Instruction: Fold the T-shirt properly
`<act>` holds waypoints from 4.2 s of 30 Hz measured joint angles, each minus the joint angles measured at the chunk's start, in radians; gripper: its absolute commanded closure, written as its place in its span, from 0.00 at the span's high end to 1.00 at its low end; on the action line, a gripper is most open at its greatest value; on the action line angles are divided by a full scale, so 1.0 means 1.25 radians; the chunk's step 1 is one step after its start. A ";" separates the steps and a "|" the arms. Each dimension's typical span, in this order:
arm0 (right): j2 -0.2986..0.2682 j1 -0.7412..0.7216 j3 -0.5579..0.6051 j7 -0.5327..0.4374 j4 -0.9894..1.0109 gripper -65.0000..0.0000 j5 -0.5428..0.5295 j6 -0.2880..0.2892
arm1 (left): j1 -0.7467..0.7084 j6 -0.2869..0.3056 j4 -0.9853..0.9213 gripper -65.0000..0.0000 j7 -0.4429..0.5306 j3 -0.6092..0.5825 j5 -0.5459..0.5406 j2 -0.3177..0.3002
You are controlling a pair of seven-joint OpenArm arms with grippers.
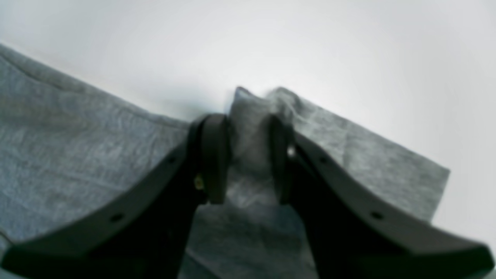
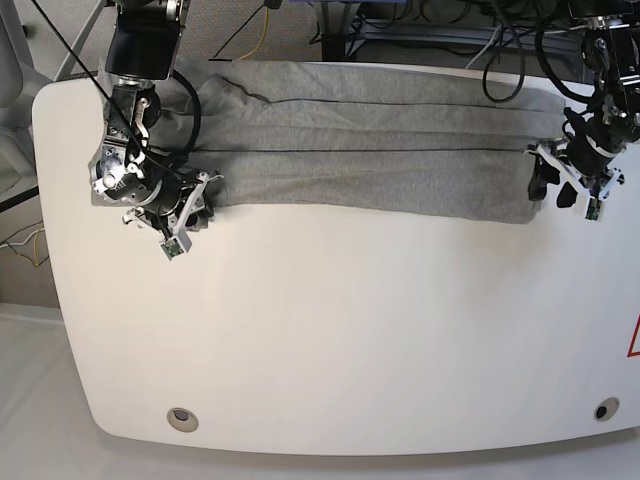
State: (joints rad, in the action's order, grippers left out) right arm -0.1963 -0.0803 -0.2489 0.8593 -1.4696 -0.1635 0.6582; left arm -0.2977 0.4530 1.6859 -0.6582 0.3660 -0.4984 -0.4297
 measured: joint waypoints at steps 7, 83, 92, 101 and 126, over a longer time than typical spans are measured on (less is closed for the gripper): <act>-0.015 -0.030 -0.005 -0.038 0.039 0.22 -0.034 0.006 | 0.023 0.000 -0.022 0.46 -0.001 -0.035 -0.003 -0.002; -0.002 0.036 -0.028 0.133 -0.144 0.23 -0.070 -0.044 | 0.037 -0.014 0.004 0.45 -0.066 -0.033 -0.001 0.080; -0.047 -0.006 -0.092 0.134 -0.111 0.24 -0.066 -0.045 | 0.035 -0.012 0.009 0.45 -0.069 -0.032 0.000 0.081; -0.096 -0.051 -0.115 0.133 -0.001 0.24 -0.064 -0.045 | 0.035 -0.013 0.009 0.45 -0.069 -0.032 0.000 0.081; -0.100 -0.073 -0.110 0.060 0.114 0.57 -0.065 -0.045 | 0.034 -0.012 0.010 0.45 -0.069 -0.027 0.000 0.082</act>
State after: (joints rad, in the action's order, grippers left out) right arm -0.3214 -0.1719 -0.3862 0.9340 -1.3266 -0.2443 0.6022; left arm -0.2546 0.4381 1.6981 -0.7448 0.3321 -0.4988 -0.3275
